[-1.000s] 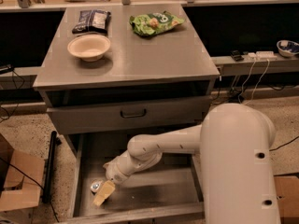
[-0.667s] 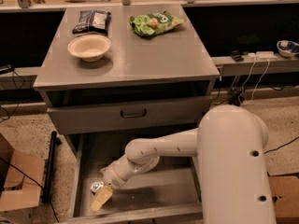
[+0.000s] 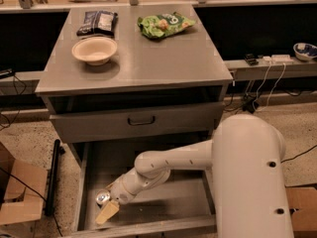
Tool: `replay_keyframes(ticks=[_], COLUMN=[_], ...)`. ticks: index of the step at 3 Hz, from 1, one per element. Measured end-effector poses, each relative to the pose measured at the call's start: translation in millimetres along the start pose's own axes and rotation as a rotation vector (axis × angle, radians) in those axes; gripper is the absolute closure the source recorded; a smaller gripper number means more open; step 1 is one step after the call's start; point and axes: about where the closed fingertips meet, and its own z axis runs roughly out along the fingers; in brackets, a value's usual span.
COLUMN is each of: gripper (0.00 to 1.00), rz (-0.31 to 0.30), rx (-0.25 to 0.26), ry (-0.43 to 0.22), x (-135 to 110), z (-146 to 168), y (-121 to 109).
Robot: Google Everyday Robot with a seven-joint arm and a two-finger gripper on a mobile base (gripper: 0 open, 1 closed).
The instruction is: Pick redbull can from middle drawer and place on counter
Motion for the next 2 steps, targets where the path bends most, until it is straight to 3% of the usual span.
replay_keyframes(ticks=[1, 2], gripper=[0.42, 0.65], rz=[0.007, 0.036], rx=[0.018, 0.046], ry=[-0.03, -0.105], x=[-5.1, -9.3], z=[-2.8, -7.8], y=[-4.8, -9.1])
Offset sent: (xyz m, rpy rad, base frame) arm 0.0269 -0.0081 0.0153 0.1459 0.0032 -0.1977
